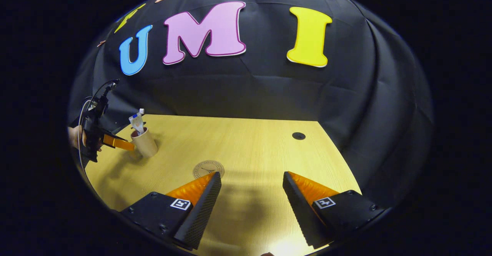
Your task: Put the toothbrush and toothpaste on the desktop into the cup, then pick up the cup and place it on the coaster on the desktop.
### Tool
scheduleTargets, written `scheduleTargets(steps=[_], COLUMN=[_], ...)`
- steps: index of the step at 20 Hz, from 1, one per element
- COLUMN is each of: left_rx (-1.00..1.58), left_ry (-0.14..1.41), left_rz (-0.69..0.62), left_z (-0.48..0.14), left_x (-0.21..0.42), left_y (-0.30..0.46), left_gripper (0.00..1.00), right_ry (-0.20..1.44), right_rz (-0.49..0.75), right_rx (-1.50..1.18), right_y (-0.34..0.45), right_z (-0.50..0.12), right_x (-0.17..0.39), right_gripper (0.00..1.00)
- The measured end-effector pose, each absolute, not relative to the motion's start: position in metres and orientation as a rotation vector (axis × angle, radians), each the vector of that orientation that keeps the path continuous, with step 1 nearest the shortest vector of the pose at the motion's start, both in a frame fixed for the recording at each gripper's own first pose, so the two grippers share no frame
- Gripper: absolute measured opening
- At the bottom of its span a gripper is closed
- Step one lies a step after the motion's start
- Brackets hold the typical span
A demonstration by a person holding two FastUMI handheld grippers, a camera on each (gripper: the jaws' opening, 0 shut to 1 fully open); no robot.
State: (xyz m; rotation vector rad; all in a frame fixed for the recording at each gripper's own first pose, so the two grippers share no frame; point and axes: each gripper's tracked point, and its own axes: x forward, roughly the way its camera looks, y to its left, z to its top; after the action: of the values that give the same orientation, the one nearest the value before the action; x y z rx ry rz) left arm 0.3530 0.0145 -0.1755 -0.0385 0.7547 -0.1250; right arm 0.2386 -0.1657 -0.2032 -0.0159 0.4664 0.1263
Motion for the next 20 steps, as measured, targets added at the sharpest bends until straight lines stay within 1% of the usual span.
scheduleTargets(steps=[3, 8, 11, 12, 13, 14, 16, 17, 18, 19, 20], left_rx=[-0.002, 0.055, 0.116, 0.114, 0.094, 0.070, 0.048, 0.055, 0.064, 0.074, 0.082], left_ry=[0.860, 1.006, 1.046, 1.052, 1.058, 1.063, 1.068, 1.075, 1.080, 1.085, 1.090], left_rz=[-0.104, -0.114, -0.125, -0.121, -0.118, -0.109, -0.095, -0.086, -0.084, -0.086, -0.086], left_z=[-0.190, -0.209, -0.208, -0.208, -0.208, -0.206, -0.206, -0.206, -0.206, -0.205, -0.206], left_x=[0.360, 0.359, 0.362, 0.363, 0.365, 0.367, 0.372, 0.372, 0.372, 0.372, 0.371], left_y=[0.015, 0.010, 0.012, 0.011, 0.010, 0.009, 0.013, 0.013, 0.014, 0.015, 0.015], left_gripper=[0.98, 0.97, 0.89, 0.87, 0.81, 0.80, 0.69, 0.53, 0.51, 0.47, 0.51], right_ry=[0.503, 0.517, 0.553, 0.552, 0.552, 0.555, 0.559, 0.563, 0.567, 0.572, 0.577], right_rz=[0.036, -0.026, -0.054, -0.059, -0.062, -0.061, -0.056, -0.053, -0.052, -0.052, -0.055], right_rx=[0.034, 0.093, 0.137, 0.153, 0.157, 0.154, 0.151, 0.153, 0.156, 0.159, 0.162], right_y=[-0.193, -0.214, -0.224, -0.225, -0.226, -0.226, -0.225, -0.225, -0.224, -0.225, -0.225], right_z=[-0.213, -0.218, -0.222, -0.221, -0.221, -0.221, -0.222, -0.224, -0.224, -0.225, -0.227], right_x=[0.235, 0.232, 0.224, 0.222, 0.221, 0.219, 0.217, 0.215, 0.213, 0.211, 0.210], right_gripper=[0.99, 0.99, 0.99, 0.99, 0.99, 0.99, 0.99, 0.99, 0.99, 0.99, 0.99])
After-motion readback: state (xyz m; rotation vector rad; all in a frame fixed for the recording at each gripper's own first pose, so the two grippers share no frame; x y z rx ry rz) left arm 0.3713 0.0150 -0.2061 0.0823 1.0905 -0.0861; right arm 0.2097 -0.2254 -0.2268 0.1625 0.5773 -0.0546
